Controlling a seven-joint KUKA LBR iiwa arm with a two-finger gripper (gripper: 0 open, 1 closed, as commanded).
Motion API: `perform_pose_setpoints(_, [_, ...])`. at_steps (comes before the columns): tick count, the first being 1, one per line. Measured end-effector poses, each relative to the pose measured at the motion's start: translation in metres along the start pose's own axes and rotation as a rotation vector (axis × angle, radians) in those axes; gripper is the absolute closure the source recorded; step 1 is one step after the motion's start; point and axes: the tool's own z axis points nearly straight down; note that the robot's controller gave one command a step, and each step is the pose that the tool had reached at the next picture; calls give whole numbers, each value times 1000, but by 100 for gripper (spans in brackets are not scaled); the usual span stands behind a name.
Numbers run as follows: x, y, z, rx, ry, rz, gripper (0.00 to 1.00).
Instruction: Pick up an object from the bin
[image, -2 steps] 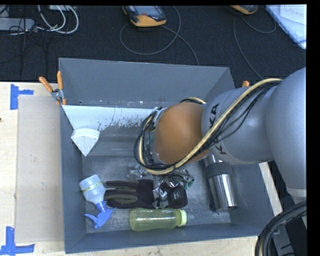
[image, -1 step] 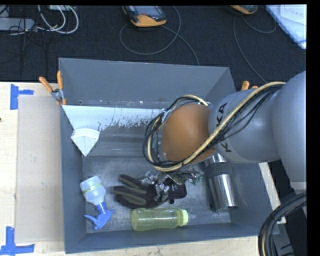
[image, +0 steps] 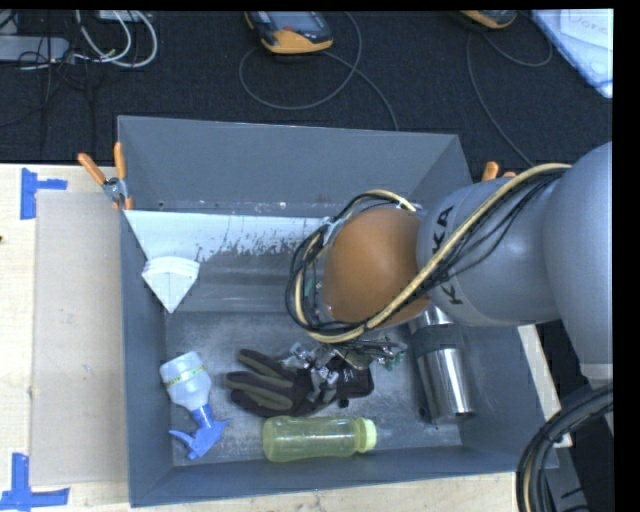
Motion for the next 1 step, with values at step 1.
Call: perform_pose_setpoints(1, [-16, 23, -113, -1, -1, 14, 100])
